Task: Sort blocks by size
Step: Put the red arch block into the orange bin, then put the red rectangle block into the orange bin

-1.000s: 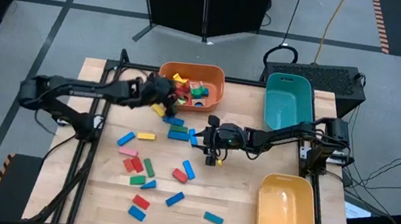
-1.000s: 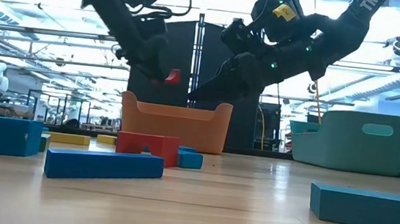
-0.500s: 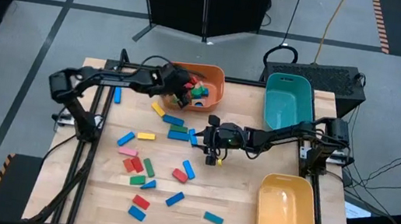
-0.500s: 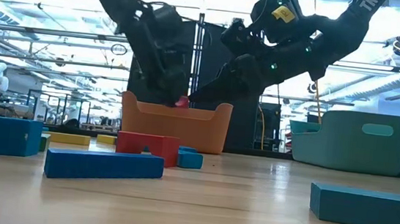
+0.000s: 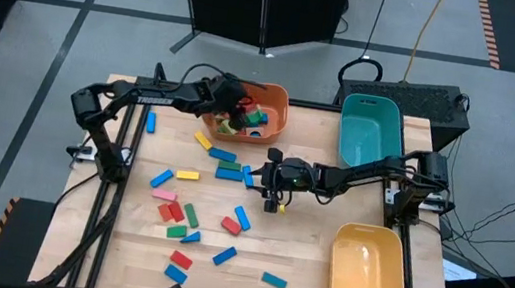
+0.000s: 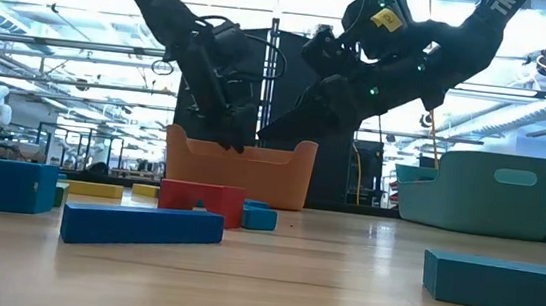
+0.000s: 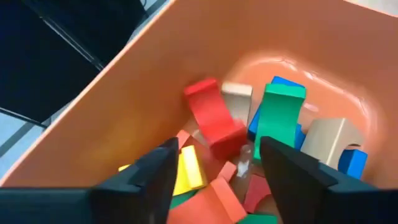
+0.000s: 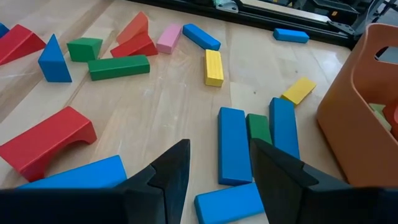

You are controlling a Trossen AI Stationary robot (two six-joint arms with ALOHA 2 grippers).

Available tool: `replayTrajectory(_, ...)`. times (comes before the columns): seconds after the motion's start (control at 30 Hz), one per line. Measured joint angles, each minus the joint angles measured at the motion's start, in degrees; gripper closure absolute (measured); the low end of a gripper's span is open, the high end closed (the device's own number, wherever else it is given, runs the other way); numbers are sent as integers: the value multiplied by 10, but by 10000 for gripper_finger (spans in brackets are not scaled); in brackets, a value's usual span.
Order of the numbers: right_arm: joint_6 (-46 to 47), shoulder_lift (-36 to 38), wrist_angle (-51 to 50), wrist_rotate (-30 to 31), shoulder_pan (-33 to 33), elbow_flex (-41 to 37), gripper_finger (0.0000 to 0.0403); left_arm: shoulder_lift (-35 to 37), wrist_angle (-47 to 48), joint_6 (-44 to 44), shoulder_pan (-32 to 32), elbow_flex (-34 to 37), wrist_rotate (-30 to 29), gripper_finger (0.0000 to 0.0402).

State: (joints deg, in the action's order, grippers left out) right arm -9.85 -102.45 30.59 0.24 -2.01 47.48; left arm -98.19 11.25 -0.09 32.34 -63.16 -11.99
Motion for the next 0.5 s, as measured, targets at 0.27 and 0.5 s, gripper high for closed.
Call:
replayTrajectory(0.27,2,0,0,2,-2,0,245,0,1,-6,-1,0,0,152)
replayTrajectory(0.5,2,0,-12,-2,-2,0,245,11,78,13,-15,0,2,151)
